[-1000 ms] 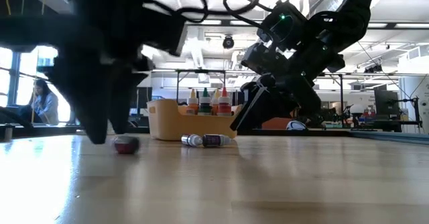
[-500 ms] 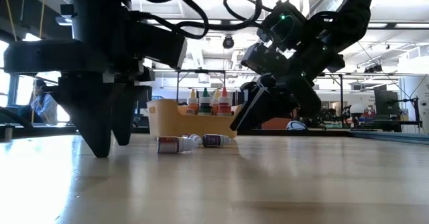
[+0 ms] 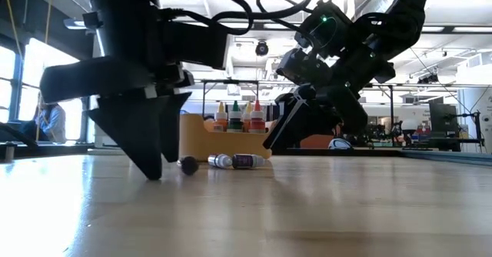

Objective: Pick & Place food coloring
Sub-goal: Put the small red food coloring bottle into the yellow bin

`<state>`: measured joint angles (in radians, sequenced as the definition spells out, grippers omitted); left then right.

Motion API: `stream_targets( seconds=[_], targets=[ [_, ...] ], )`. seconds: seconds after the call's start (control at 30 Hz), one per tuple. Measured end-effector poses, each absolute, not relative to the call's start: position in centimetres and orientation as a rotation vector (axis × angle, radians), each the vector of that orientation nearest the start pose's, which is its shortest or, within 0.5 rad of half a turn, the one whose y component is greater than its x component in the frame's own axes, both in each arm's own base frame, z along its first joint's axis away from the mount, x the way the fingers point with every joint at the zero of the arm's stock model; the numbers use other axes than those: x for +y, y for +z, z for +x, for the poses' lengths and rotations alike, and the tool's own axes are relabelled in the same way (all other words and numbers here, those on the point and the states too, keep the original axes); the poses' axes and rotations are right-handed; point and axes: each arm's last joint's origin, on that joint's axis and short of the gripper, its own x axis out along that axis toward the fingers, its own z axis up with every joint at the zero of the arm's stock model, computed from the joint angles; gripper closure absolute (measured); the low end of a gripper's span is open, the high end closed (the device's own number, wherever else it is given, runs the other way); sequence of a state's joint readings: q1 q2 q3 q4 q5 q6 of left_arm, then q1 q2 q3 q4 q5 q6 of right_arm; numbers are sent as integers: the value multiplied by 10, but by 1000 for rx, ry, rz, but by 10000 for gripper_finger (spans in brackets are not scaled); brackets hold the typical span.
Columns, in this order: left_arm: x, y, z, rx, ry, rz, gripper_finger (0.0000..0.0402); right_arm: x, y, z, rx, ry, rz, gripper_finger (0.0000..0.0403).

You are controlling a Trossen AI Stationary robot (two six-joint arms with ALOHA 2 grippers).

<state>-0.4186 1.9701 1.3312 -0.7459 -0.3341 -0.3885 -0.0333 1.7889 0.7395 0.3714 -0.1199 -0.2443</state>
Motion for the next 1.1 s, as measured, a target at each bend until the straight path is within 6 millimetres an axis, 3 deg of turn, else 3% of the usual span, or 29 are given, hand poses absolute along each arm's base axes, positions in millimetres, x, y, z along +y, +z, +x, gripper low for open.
stream_targets(
  seconds=[0.3,0.73,1.1],
  targets=[
    [-131,156,350,1266,195,161,172,-7,118,326,662,168,-182,222],
    [-121,156,352,1266,131,478,172,-7,118,326,661,169,-182,221],
    [-115,157,361,1235,-28,610,172,-7,118,326,661,172,-193,221]
  ],
)
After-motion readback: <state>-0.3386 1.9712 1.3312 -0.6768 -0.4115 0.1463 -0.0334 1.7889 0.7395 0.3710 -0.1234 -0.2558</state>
